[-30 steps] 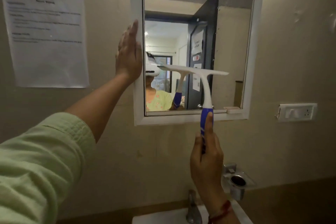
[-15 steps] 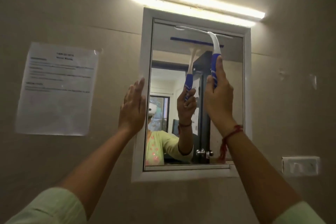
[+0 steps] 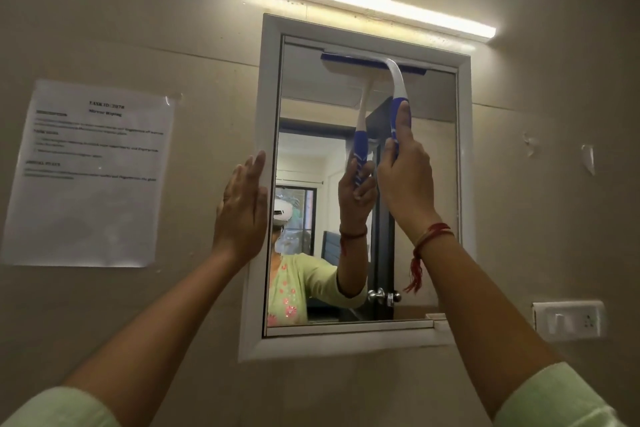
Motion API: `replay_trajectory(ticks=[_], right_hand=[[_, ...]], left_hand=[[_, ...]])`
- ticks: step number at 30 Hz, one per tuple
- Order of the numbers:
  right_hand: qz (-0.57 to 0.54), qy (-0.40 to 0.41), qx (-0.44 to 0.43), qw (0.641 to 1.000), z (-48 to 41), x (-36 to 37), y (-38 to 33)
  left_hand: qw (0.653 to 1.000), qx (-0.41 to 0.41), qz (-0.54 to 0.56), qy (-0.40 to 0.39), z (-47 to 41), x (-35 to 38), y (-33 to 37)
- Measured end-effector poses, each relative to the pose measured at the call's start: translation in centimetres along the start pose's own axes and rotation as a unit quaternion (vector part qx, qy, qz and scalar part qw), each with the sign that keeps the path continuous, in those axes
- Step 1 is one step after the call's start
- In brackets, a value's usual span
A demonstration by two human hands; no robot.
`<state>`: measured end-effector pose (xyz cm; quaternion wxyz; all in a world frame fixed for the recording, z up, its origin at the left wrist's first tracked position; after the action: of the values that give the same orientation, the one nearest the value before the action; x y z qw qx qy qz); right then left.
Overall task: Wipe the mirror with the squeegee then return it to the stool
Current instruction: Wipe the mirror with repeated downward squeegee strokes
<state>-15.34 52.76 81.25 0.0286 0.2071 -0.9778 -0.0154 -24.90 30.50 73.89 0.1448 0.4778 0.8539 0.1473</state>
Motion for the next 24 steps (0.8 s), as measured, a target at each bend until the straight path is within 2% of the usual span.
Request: replay_trajectory(ticks=[7,14,21,24], right_hand=[[-0.03,-0.02,0.016,0.999,6.8,-0.4,-0.1],[-0.005,-0.004,0.003,1.0,0.5,-0.6,0.7],[-0.051,-0.033,0.025,0.998,8.8,0.0,-0.5],[-0.044,-0.011,0.024,0.999,6.8,0.0,-0.3]], left_hand=[[1.0,0.003,-0.002,0.001,0.0,0.0,0.2],[1.0,0.009,-0.006,0.008,0.0,0.0,0.3],[1.0,0.008,-0.005,0.007,0.1,0.0,0.3],[1.0,0.005,-0.006,0.008,0.1,0.0,0.3]])
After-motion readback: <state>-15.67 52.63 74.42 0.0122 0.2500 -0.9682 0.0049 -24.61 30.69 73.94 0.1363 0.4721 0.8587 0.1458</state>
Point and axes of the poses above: each hand's wrist, its own z-axis away from the middle knuckle, its own x-axis out of the palm, y = z × x, the point moved 6 cm from there along -z, towards the middle knuckle, and after that the axes turned 12 degrees about -x, right-handed, at the moved point
